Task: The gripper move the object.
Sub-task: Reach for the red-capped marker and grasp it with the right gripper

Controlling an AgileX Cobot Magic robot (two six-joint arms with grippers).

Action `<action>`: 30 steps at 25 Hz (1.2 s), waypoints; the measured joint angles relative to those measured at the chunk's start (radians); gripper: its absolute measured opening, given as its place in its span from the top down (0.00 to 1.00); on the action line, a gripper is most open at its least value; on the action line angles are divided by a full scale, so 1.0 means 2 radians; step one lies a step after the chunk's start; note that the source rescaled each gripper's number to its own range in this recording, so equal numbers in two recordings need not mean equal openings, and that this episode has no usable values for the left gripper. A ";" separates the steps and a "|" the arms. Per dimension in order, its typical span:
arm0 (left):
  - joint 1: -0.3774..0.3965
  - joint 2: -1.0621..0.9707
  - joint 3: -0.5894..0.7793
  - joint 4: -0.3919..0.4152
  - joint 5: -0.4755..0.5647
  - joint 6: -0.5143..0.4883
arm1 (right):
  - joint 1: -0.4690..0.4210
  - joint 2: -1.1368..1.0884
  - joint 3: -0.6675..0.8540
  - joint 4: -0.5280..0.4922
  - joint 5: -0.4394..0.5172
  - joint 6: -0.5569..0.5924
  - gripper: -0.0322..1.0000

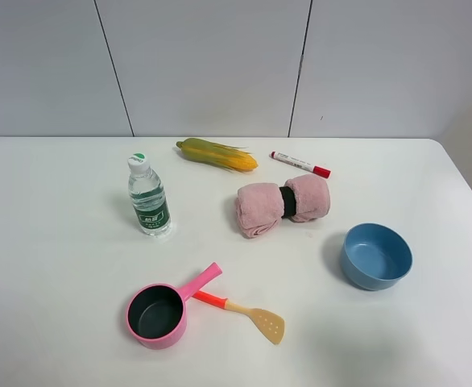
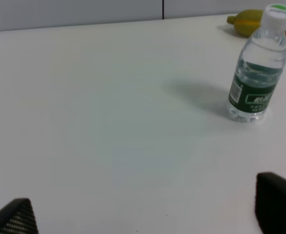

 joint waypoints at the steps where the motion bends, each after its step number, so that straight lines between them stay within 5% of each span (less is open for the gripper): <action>1: 0.000 0.000 0.000 0.000 0.000 0.000 | 0.000 0.000 0.000 0.000 0.000 0.000 0.00; 21: 0.000 0.000 0.000 0.000 0.000 0.000 | 0.002 0.008 -0.003 0.023 0.002 -0.023 0.00; 30: 0.000 0.000 0.000 0.000 0.000 0.000 | 0.084 0.226 -0.164 0.003 0.008 -0.057 0.00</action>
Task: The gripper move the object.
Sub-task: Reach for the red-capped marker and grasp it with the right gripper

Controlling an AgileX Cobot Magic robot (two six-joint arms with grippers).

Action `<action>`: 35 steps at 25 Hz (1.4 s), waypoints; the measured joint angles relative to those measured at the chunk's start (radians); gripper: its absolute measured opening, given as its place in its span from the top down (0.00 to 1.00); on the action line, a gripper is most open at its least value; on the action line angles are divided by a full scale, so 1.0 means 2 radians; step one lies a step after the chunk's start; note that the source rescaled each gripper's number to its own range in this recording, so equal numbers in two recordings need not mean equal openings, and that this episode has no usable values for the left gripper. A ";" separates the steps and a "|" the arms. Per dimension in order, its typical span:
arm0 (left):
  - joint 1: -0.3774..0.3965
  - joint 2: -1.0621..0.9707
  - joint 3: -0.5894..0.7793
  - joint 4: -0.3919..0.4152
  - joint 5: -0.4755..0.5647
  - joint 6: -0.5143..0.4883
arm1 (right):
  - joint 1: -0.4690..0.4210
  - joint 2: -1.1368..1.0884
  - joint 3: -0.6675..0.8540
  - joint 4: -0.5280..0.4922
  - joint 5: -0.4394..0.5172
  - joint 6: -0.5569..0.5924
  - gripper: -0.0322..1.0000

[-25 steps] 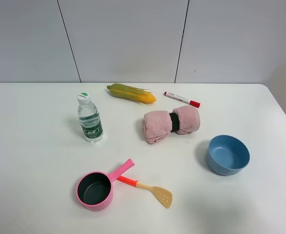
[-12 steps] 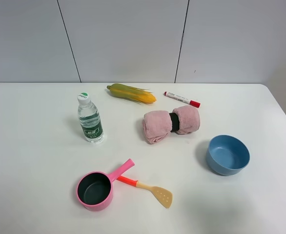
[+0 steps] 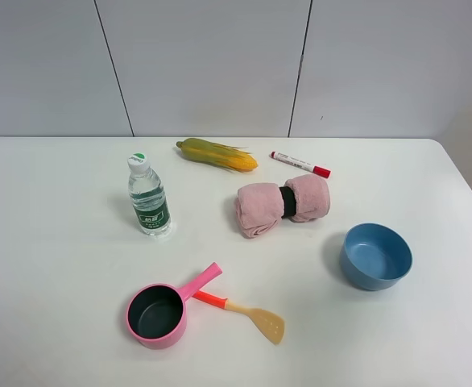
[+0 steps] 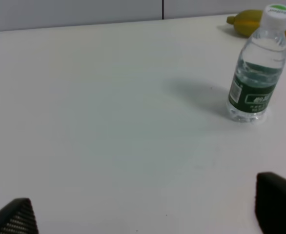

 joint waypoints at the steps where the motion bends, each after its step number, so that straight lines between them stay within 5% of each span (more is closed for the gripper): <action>1: 0.000 0.000 0.000 0.000 0.000 0.000 | 0.018 0.032 -0.022 -0.012 0.000 0.000 0.00; 8: 0.000 0.000 0.000 0.000 0.000 0.000 | 0.119 0.254 -0.217 -0.106 0.006 -0.005 0.00; 14: 0.000 0.000 0.000 0.000 0.000 0.000 | 0.161 0.420 -0.367 -0.111 0.009 -0.033 0.00; 19: 0.000 0.000 0.000 0.000 0.000 0.000 | 0.179 0.516 -0.414 -0.105 0.008 -0.069 0.00; 25: 0.000 0.000 0.000 0.000 0.000 0.000 | 0.165 0.575 -0.414 -0.051 0.003 -0.135 0.00; 35: 0.000 0.000 0.000 0.000 0.000 0.000 | 0.048 0.636 -0.415 0.071 -0.044 -0.262 0.00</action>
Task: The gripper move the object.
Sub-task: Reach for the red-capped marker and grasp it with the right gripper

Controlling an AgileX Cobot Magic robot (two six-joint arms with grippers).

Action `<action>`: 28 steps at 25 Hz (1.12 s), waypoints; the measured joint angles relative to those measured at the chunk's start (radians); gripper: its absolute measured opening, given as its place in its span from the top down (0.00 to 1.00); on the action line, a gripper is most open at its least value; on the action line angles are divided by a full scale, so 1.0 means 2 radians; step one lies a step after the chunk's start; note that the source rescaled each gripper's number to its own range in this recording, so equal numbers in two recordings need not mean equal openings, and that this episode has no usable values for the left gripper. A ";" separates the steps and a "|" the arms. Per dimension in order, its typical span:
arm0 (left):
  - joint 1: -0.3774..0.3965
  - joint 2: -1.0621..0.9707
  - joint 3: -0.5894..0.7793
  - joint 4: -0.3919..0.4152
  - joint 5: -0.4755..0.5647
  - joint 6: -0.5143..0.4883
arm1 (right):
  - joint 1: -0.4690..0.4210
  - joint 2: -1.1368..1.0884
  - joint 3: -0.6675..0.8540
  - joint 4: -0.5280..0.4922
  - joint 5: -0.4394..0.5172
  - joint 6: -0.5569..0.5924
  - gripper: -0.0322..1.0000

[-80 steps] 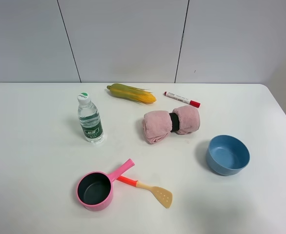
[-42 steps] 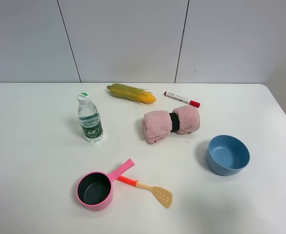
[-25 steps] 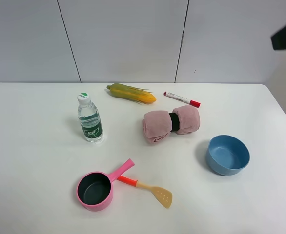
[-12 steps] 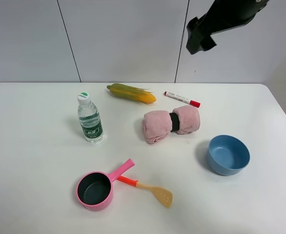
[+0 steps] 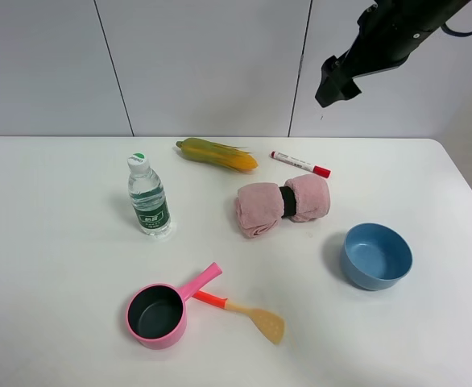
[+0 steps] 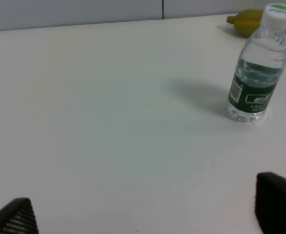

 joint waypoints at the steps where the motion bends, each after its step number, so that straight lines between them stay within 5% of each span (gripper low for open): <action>1: 0.000 0.000 0.000 0.000 0.000 0.000 | -0.010 0.012 0.000 0.014 -0.007 -0.014 0.00; 9: 0.000 0.000 0.000 0.000 0.000 0.000 | -0.027 0.110 0.000 0.052 -0.079 -0.082 0.00; 28: 0.000 0.000 0.000 0.000 0.000 0.000 | -0.036 0.229 -0.001 0.104 -0.214 -0.143 0.00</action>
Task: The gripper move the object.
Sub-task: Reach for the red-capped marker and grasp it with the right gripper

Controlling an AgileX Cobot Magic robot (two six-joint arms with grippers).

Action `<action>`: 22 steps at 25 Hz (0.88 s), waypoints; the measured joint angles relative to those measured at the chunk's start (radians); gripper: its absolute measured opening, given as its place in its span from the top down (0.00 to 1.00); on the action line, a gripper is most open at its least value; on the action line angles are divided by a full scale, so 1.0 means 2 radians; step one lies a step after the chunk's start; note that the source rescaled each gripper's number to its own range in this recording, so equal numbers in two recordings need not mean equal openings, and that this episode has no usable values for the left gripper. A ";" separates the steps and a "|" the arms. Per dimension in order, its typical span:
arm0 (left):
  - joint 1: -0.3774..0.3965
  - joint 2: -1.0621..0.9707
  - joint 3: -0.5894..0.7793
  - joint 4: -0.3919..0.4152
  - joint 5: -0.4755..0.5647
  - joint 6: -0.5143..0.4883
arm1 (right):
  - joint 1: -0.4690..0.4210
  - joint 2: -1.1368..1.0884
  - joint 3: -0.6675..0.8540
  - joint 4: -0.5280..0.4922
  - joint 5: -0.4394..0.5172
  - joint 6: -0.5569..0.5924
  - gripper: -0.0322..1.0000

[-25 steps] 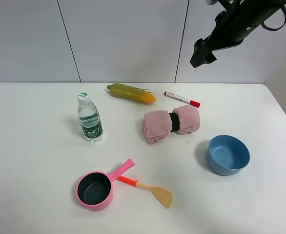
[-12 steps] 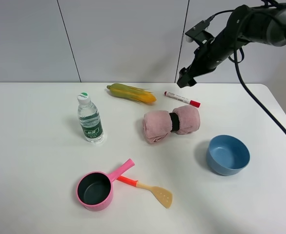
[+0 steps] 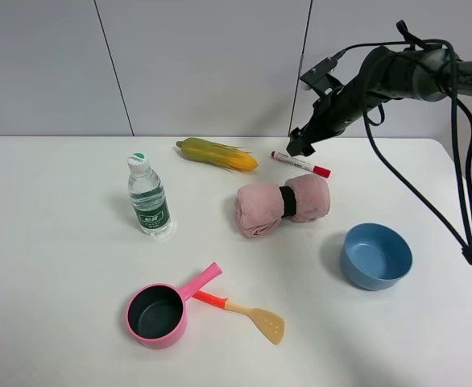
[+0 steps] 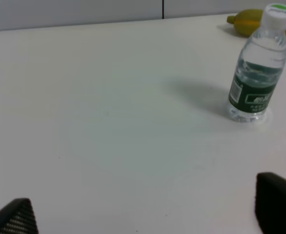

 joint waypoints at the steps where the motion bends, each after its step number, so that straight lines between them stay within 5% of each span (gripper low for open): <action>1: 0.000 0.000 0.000 0.000 0.000 0.000 | 0.000 0.006 0.000 0.000 -0.003 -0.001 0.00; 22: 0.000 0.000 0.000 0.000 0.000 0.000 | -0.008 0.069 -0.001 0.024 -0.058 -0.005 0.00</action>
